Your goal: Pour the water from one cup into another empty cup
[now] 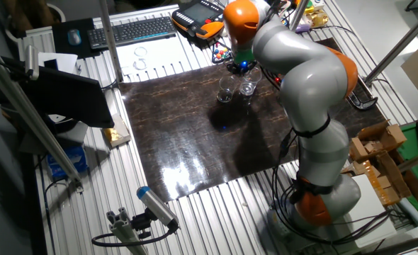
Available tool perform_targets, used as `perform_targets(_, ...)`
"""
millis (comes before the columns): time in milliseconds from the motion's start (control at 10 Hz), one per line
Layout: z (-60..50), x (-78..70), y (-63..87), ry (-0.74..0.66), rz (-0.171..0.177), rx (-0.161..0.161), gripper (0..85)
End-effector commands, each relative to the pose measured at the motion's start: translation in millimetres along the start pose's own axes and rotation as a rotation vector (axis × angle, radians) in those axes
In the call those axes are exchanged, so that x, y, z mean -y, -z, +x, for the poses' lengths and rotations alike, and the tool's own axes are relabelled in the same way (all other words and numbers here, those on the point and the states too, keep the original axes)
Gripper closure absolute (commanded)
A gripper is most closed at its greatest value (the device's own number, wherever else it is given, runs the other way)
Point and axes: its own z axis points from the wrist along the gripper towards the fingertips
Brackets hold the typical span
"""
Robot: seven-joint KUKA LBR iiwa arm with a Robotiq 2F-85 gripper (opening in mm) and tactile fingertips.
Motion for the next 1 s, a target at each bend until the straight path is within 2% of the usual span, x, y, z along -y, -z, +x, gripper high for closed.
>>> perform_targets(0, -0.3, 0.6, -1.1, -0.005, -0.004, 0.006, 28.3)
perform_targets(100, -1.2, 1.1, -3.1, -0.001, 0.014, 0.018, 22.7)
perform_targets(400, -7.1, 1.8, -15.5, 0.010, 0.054, 0.032, 23.7)
perform_targets(900, -12.5, 5.9, -30.6, 0.001, 0.064, 0.020, 29.0)
